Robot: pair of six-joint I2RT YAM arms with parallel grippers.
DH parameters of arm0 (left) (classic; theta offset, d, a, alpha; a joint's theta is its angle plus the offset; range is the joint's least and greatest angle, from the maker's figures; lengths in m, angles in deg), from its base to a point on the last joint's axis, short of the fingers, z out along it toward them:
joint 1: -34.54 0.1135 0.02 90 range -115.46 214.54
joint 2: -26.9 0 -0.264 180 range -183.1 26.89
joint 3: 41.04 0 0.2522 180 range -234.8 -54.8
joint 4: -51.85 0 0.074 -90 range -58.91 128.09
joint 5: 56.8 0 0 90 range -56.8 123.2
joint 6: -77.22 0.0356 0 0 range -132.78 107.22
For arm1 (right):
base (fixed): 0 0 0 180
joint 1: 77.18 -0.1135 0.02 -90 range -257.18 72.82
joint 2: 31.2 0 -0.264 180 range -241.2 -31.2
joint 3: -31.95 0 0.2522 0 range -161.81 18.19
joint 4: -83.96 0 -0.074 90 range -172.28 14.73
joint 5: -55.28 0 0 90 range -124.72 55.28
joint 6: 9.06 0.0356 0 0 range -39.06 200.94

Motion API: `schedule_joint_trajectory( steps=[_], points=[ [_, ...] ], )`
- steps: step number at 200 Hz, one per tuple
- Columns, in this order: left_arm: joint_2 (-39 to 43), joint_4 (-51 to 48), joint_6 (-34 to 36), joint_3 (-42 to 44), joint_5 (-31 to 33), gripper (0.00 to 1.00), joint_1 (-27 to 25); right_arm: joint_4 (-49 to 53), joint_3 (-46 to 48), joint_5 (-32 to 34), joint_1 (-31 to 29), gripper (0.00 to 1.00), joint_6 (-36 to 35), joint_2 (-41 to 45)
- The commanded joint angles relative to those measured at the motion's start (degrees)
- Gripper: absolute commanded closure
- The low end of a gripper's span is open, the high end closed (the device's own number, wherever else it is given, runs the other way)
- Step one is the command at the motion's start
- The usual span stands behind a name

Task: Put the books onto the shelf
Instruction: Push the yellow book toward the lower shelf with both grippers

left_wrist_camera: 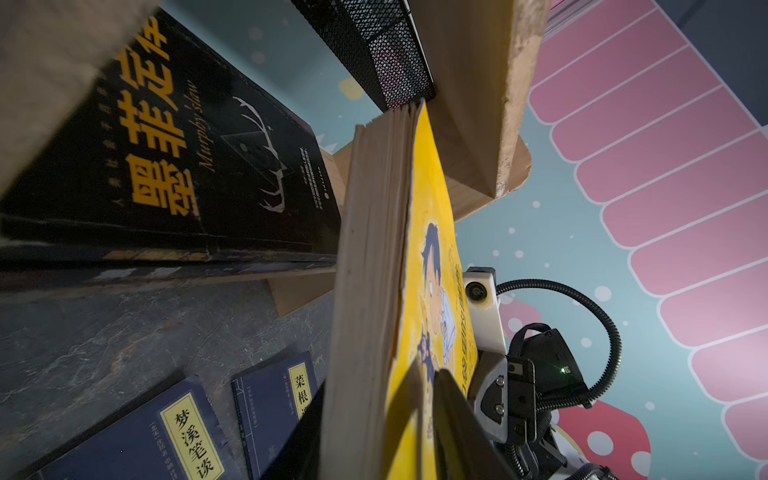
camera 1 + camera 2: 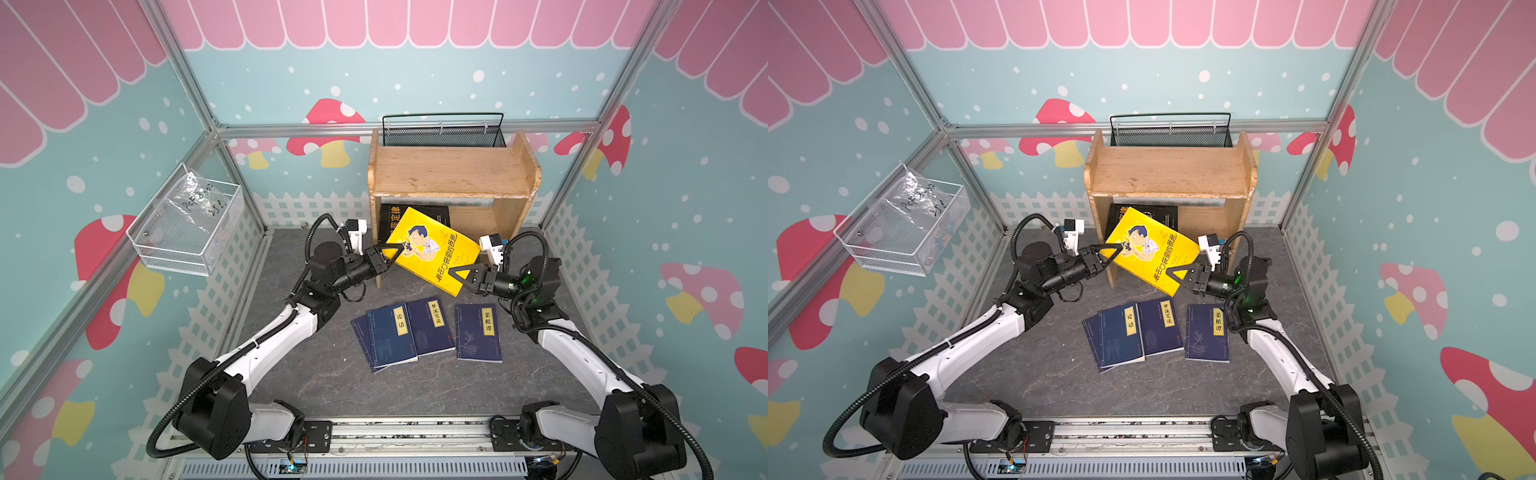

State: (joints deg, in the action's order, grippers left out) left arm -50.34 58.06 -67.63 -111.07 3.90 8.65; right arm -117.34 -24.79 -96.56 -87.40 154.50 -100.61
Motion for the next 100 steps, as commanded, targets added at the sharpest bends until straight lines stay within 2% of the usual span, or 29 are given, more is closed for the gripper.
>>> schedule_joint_trajectory(
  steps=[1,25,41,71,100],
  points=[
    [0.72,3.67,-0.56,-1.05,0.11,0.74,-0.74,-4.66,-1.95,2.33,-0.20,0.92,-0.73,-1.37],
    [1.39,3.64,-2.58,0.34,6.52,0.88,-0.66,-5.21,-1.77,6.12,-0.15,0.77,-1.23,-2.78],
    [0.67,5.78,-5.20,0.57,8.90,0.94,-0.49,-6.83,-1.94,7.92,-0.16,0.60,-0.78,-3.99],
    [-2.90,10.82,-10.05,-1.47,9.57,1.00,-0.03,-8.90,-3.13,9.27,-0.16,0.58,-0.32,-5.62],
    [-6.00,14.12,-12.94,-3.87,11.50,1.00,0.05,-6.86,-4.48,13.39,-0.15,0.40,-2.62,-5.83]
  ],
)
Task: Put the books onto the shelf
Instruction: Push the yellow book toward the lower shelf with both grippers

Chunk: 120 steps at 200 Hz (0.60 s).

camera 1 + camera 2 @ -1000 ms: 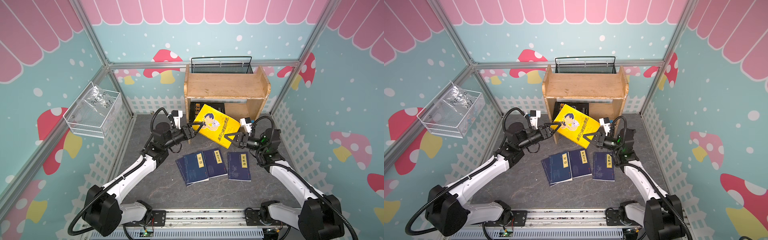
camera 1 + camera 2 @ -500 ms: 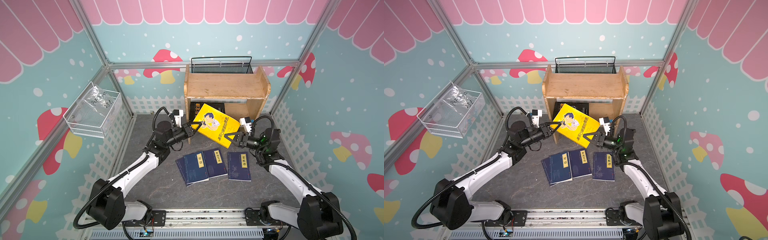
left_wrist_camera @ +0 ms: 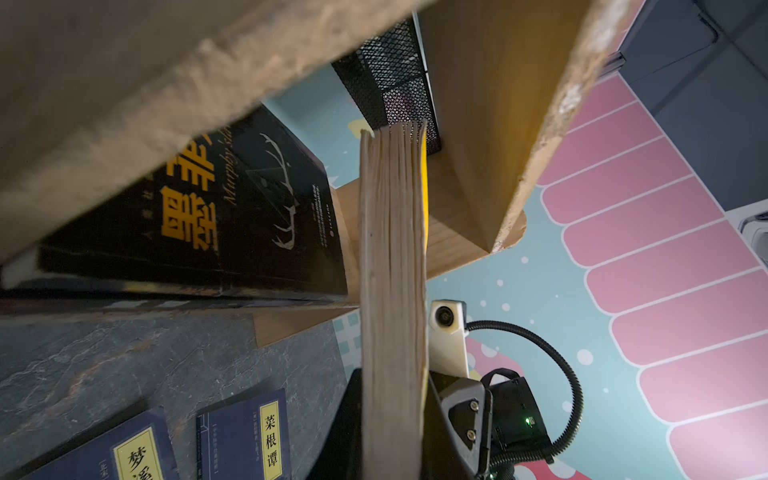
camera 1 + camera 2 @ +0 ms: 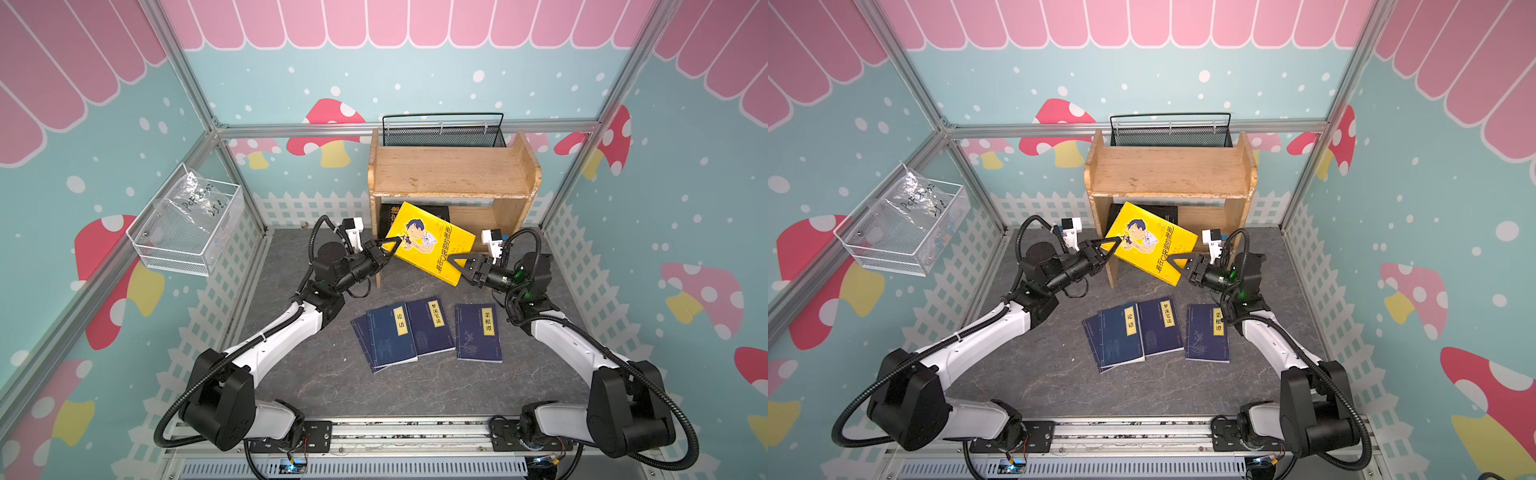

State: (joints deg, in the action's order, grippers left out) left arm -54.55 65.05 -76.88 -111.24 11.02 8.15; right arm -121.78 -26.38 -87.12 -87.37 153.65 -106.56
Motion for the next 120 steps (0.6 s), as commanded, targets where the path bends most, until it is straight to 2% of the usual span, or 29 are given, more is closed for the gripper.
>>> schedule_joint_trajectory(
  steps=[1,29,70,120],
  points=[
    [-1.87,7.18,-3.77,-3.81,4.44,1.00,0.55,-2.20,-2.93,4.23,-0.17,0.39,-1.90,0.12],
    [-3.01,8.15,-4.91,-5.18,8.17,1.00,0.55,5.15,-5.57,10.95,-0.20,0.32,-7.10,0.71],
    [-2.92,7.00,-4.34,-6.59,13.39,1.00,0.55,15.86,-8.25,22.25,-0.27,0.29,-14.27,2.04],
    [-5.64,7.62,-4.85,-9.00,15.36,1.00,0.55,16.38,-7.57,26.67,-0.61,0.29,-16.16,2.79]
  ],
)
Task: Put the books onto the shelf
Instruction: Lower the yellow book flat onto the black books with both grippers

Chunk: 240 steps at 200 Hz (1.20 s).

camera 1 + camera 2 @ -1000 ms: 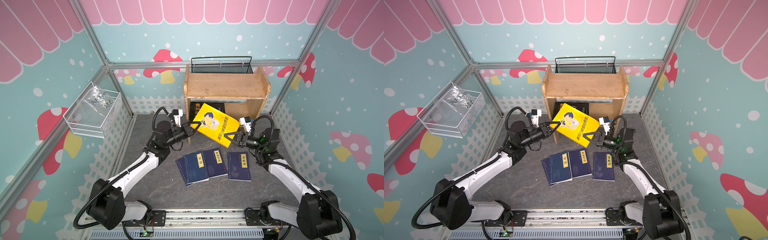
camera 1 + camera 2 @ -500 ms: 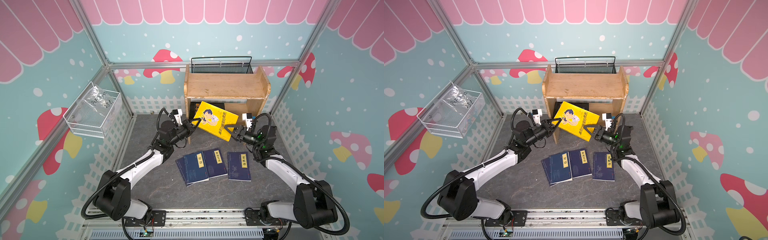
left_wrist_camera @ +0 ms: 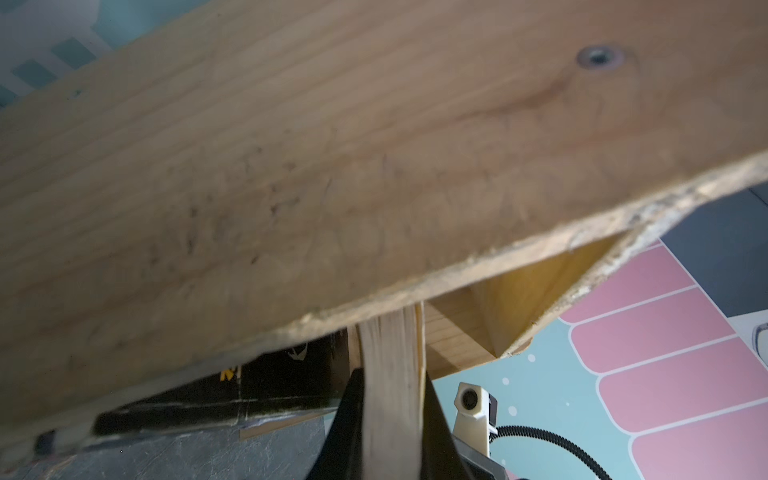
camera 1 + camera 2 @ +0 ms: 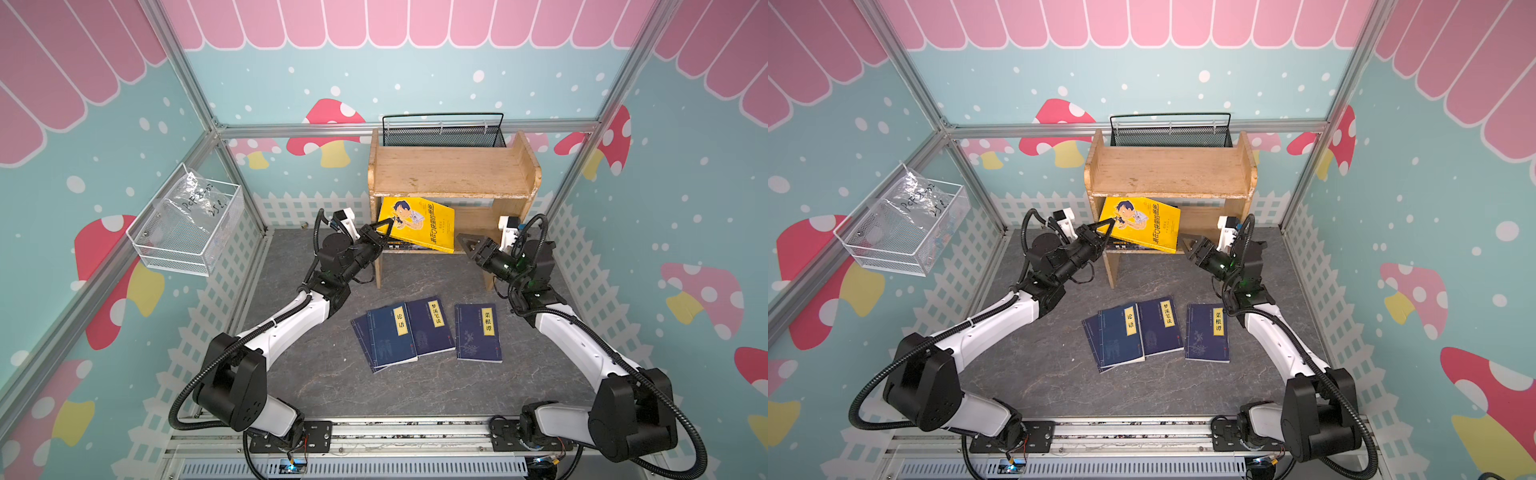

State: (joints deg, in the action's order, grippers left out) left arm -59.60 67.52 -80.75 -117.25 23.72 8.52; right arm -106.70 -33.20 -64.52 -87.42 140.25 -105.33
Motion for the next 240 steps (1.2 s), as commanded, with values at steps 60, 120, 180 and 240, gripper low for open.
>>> schedule_joint_trajectory(
  steps=[60,120,180,240],
  points=[
    [-2.85,2.26,0.12,-5.63,4.11,1.00,-0.24,1.19,-0.96,10.81,-2.43,0.29,-8.24,1.85],
    [-4.78,-2.99,2.17,-8.76,3.65,1.00,-0.46,-0.50,-2.81,11.45,-3.69,0.29,-9.82,-2.27],
    [-6.84,-2.97,1.52,-9.87,3.20,1.00,-0.43,-1.52,-4.62,10.64,-5.04,0.30,-10.05,-6.15],
    [-7.63,-2.28,1.34,-9.53,3.38,1.00,-0.08,-3.10,-6.94,9.80,-6.45,0.32,-9.39,-10.51]
  ],
)
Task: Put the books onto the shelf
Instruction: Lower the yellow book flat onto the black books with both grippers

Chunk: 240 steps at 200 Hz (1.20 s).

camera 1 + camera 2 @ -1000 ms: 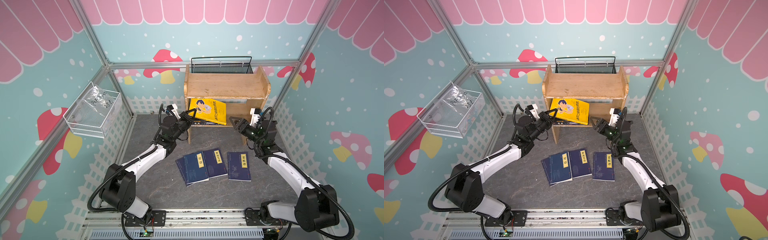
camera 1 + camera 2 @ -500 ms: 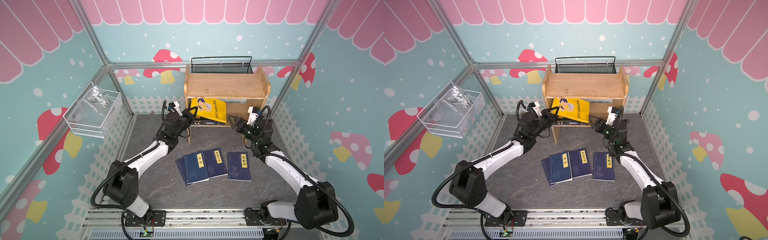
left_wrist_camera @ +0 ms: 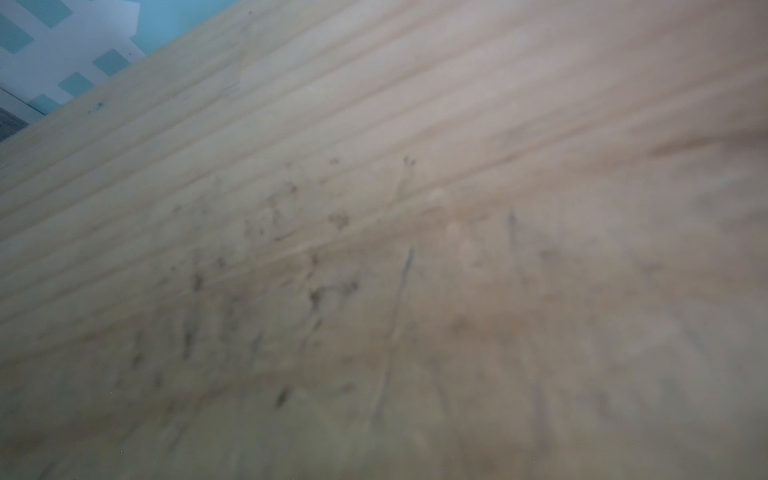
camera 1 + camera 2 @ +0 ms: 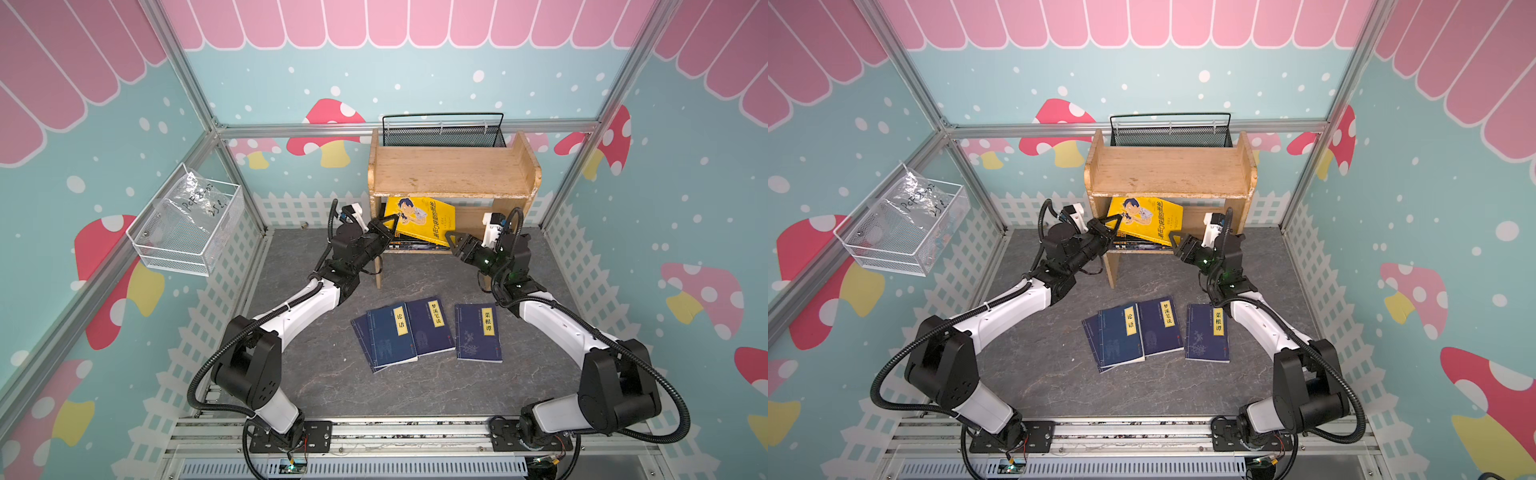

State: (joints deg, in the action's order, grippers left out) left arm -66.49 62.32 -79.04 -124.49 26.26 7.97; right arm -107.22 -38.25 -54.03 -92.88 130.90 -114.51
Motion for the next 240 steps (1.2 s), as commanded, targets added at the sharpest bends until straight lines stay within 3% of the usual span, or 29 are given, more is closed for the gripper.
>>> schedule_joint_trajectory(
  steps=[1,128,156,198,240],
  points=[
    [-0.75,2.93,-0.36,-2.29,0.86,1.00,0.46,-2.57,-1.94,-0.62,-1.03,0.33,-0.03,-1.37],
    [-1.15,3.29,-0.46,-1.39,1.74,0.99,0.46,-3.64,-4.81,-0.13,-2.53,0.36,-1.97,-4.32],
    [-0.48,2.10,0.16,-1.06,2.62,0.86,0.46,-3.39,-5.14,0.74,-2.80,0.36,-2.40,-4.58],
    [1.03,-1.00,1.23,-0.97,4.53,0.53,0.46,-1.79,-5.32,2.58,-3.45,0.36,-3.71,-4.09],
    [2.69,-4.78,2.69,-1.67,5.48,0.38,0.38,-1.35,-6.11,3.38,-4.24,0.36,-3.92,-4.78]
  ],
)
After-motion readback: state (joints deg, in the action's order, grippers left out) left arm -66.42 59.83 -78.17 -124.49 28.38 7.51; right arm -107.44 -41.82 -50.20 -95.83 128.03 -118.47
